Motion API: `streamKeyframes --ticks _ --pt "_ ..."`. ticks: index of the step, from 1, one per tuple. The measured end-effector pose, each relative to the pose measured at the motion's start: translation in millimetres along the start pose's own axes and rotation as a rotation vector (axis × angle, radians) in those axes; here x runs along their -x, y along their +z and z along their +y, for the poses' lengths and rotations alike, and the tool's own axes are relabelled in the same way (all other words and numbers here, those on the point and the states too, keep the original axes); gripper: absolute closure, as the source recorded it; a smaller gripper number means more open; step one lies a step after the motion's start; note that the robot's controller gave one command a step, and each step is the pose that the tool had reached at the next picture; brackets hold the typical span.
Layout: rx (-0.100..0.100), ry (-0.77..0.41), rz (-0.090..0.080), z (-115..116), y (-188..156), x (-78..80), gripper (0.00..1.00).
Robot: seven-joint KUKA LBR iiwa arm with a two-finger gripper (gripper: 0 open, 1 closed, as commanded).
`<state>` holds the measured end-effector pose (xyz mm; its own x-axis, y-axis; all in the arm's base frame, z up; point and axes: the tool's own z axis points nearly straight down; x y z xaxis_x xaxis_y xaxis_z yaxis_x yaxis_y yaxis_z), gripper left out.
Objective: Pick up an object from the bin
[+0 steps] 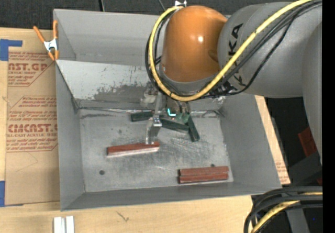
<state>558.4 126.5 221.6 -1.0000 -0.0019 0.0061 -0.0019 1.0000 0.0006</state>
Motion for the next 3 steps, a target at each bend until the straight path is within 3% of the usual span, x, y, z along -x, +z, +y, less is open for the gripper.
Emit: streamKeyframes --ticks 1,2,3 --pt "0.001 0.001 -0.008 -1 -4 1.7 0.0" --pt "0.001 -0.027 -0.012 -8 50 -21.4 0.0" --pt "0.002 0.01 -0.009 -3 141 -22.3 1.0"
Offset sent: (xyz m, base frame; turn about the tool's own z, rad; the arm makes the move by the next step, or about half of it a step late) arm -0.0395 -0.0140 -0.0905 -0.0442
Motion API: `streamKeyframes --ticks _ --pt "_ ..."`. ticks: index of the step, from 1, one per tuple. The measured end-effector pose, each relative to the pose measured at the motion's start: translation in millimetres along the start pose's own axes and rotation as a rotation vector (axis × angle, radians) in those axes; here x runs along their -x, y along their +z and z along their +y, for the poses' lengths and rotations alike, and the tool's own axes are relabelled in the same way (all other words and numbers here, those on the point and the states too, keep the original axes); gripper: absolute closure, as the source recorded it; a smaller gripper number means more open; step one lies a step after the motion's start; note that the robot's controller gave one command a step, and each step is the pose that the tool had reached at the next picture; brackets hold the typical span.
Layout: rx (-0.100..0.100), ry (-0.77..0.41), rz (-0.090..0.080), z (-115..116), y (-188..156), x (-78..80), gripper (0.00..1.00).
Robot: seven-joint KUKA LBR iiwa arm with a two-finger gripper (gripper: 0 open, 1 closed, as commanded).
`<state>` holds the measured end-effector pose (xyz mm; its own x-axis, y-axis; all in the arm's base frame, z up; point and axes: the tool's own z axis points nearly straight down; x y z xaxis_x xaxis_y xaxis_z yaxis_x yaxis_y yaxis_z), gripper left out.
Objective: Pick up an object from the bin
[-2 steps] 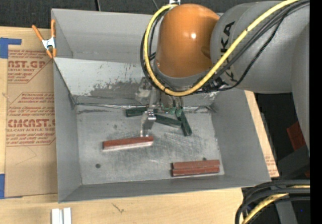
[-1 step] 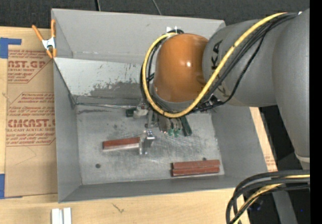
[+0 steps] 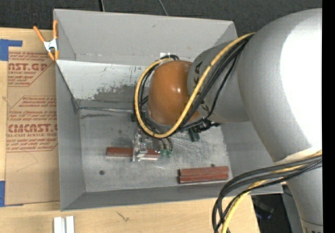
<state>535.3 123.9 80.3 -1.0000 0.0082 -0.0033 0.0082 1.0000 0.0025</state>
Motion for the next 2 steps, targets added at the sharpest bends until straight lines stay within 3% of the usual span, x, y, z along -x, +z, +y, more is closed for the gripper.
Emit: streamKeyframes --ticks 1,2 --pt "0.0 0.0 0.0 0 0 0.0 1.0" --pt "-0.001 -0.033 -0.004 -6 -178 1.1 1.0"
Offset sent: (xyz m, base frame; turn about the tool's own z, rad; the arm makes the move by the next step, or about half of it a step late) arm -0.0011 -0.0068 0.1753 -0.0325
